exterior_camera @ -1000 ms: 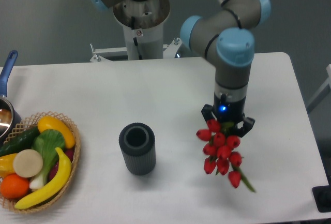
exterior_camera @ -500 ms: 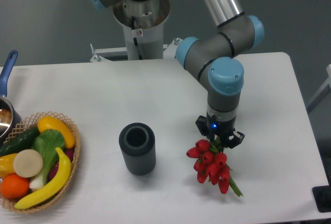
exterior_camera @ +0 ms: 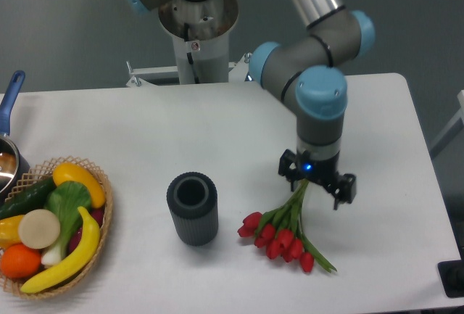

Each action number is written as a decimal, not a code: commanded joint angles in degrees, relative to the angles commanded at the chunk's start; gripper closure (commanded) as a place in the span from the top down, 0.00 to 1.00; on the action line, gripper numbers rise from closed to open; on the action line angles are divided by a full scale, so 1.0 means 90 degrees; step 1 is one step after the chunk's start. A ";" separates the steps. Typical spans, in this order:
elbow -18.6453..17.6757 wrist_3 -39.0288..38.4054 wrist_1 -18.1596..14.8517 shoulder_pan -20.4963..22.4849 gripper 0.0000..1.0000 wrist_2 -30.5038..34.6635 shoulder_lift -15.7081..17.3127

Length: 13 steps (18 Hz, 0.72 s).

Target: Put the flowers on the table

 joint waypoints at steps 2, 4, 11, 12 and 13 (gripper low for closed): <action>0.0166 0.0049 -0.0146 0.0127 1.00 -0.0029 0.0098; 0.0303 0.0447 -0.0535 0.0342 1.00 -0.0078 0.0244; 0.0392 0.3034 -0.2332 0.1396 1.00 -0.0615 0.1006; 0.0392 0.3376 -0.2518 0.1581 1.00 -0.0693 0.1094; 0.0392 0.3659 -0.2646 0.1728 1.00 -0.0800 0.1124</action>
